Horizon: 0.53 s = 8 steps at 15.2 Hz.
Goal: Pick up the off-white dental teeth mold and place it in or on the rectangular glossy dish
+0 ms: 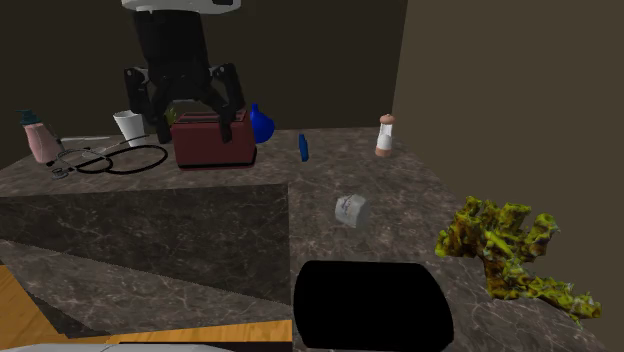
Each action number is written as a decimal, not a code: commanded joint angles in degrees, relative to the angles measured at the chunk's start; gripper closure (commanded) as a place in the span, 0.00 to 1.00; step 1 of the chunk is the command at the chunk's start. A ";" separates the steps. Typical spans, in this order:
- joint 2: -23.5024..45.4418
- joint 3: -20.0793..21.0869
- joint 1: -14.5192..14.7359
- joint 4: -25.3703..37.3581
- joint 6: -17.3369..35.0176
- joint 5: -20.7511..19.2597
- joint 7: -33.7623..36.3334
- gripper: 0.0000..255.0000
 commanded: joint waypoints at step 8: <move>4.62 -11.01 -0.23 -2.36 7.24 -4.81 -17.56 0.00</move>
